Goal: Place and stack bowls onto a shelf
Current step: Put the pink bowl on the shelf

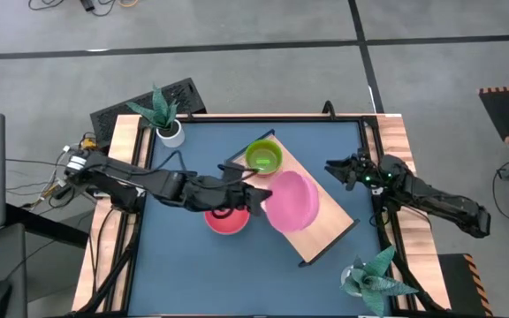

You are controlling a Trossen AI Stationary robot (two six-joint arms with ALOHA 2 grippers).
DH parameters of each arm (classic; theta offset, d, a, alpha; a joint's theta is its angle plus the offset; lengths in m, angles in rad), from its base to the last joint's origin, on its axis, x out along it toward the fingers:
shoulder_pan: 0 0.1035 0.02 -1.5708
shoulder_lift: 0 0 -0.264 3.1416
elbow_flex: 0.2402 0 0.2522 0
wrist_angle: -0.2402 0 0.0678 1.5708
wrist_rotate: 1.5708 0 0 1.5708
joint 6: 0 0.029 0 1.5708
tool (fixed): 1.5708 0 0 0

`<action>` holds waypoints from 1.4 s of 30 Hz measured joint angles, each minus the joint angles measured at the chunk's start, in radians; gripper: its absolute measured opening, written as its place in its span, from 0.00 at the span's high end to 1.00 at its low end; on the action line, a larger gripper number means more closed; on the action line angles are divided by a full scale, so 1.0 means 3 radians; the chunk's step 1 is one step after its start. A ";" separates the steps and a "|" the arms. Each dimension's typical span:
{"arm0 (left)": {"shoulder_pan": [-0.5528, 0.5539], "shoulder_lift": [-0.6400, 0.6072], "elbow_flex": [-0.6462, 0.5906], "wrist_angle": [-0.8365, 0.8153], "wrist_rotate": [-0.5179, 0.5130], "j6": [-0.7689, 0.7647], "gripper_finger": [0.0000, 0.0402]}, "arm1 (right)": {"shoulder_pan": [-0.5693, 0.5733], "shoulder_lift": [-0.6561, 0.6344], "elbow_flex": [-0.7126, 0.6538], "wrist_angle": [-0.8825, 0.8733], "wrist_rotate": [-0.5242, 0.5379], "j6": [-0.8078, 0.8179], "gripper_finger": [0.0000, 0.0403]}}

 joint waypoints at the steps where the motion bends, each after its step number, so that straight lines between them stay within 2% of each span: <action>1: 0.0010 0.0051 0.0071 0.0007 0.0040 0.0021 1.00 | 0.0001 0.0027 0.0000 -0.0003 0.0002 0.0002 0.39; 7: 0.0037 0.0313 0.0389 -0.0337 0.0083 0.0102 1.00 | 0.0001 0.0197 0.0000 -0.0001 -0.0003 0.0058 0.39; 12: 0.0065 0.0458 0.0549 -0.0621 0.0143 -0.0042 1.00 | 0.0000 0.0249 0.0001 -0.0001 -0.0015 0.0094 0.39; 16: 0.0078 0.0566 0.0550 -0.0700 0.0212 -0.0127 1.00 | -0.0002 0.0243 0.0000 -0.0001 -0.0032 0.0093 0.39; 23: 0.0106 0.0635 0.0544 -0.1178 0.0233 -0.0289 1.00 | 0.0000 0.0251 0.0000 0.0001 -0.0032 0.0089 0.39; 42: 0.0313 0.0719 0.0549 -0.1338 0.0219 -0.0320 1.00 | 0.0000 0.0251 0.0000 0.0001 -0.0020 0.0083 0.39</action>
